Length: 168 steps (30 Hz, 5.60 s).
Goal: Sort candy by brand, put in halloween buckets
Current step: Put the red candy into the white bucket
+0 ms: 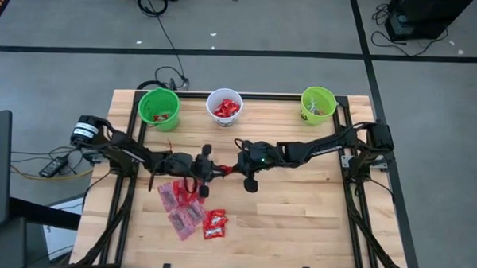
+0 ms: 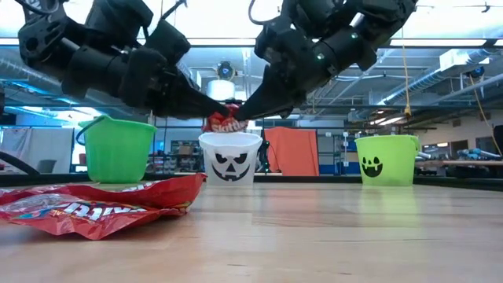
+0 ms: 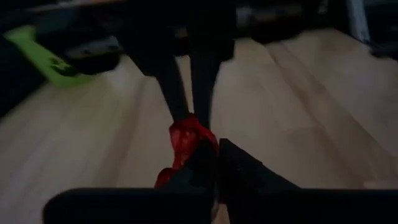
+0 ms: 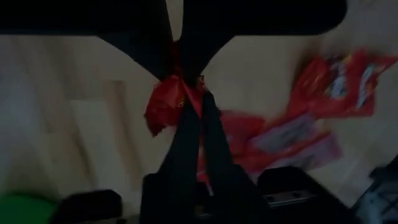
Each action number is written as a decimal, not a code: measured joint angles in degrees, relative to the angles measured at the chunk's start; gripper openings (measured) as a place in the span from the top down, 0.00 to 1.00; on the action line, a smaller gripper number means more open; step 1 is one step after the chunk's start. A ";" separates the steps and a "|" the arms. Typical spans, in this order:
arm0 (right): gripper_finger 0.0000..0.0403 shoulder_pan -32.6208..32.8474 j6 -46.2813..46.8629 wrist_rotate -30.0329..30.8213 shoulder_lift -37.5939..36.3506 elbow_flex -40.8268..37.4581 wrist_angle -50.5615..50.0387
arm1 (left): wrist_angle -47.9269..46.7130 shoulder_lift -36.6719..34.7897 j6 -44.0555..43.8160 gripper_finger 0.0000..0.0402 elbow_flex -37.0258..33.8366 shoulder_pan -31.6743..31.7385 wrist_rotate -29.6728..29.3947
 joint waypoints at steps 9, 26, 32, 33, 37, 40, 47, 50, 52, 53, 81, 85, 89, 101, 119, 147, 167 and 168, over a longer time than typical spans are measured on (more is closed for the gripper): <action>0.95 -8.98 2.85 7.37 0.04 2.05 4.58 | -2.96 -10.36 -0.73 0.69 -3.99 0.68 -8.02; 0.89 -25.14 1.24 8.89 0.04 11.79 1.96 | -10.49 -14.35 -0.52 0.58 -5.20 1.05 -3.16; 0.74 -25.93 1.17 7.58 0.04 11.79 3.93 | -10.73 -14.35 -0.63 0.58 -5.21 1.05 -3.16; 0.71 -25.93 1.17 6.77 0.04 11.79 4.56 | -10.97 -14.35 -0.63 0.58 -5.21 1.05 -3.15; 0.58 -26.08 1.34 5.74 0.04 11.79 5.77 | -11.28 -14.35 -0.50 0.58 -5.21 1.03 -0.53; 0.49 -26.01 3.03 5.11 0.04 11.79 5.32 | -11.44 -14.33 -0.47 0.58 -5.21 1.03 3.30; 0.39 -23.77 4.34 -6.76 0.04 11.79 -2.34 | -15.08 -12.94 -0.26 0.58 -5.21 0.86 17.78; 0.38 -21.58 4.02 -8.03 0.04 11.79 -7.77 | -15.49 -10.83 -0.28 0.58 -5.25 0.42 19.38; 0.39 -19.81 2.70 -7.98 0.04 11.79 -11.04 | -15.19 -9.49 -0.31 0.58 -5.25 0.00 20.63; 0.39 -18.84 2.38 -7.90 0.04 11.77 -12.26 | -14.89 -8.89 -0.40 0.58 -5.25 -0.28 21.69; 0.40 7.53 10.59 9.16 0.02 11.74 -27.63 | 9.75 13.38 -18.15 0.58 -2.90 -15.60 14.81; 0.40 8.94 10.35 9.16 0.02 11.74 -27.86 | 9.81 17.88 -18.41 0.58 0.08 -16.31 12.25; 0.40 9.97 10.31 9.18 0.02 11.74 -28.53 | 9.96 21.24 -20.50 0.58 2.53 -16.31 9.54; 0.44 12.26 10.66 10.64 0.02 11.54 -30.57 | 11.43 21.54 -24.37 0.97 2.80 -15.86 2.85; 0.56 13.29 9.60 2.44 -0.05 2.78 -10.43 | 25.85 21.34 -15.34 0.99 2.79 -14.97 -7.93; 0.99 9.75 13.15 7.65 0.00 2.76 -12.60 | 36.20 21.28 -20.61 0.63 -2.13 -14.71 -10.24; 1.00 -11.80 4.88 6.46 0.04 11.36 -18.30 | 39.16 15.18 -24.39 0.56 -13.16 -15.08 -15.70; 1.00 -12.89 4.28 6.45 0.04 12.22 -18.40 | 39.05 15.18 -24.39 0.56 -13.06 -15.08 -15.70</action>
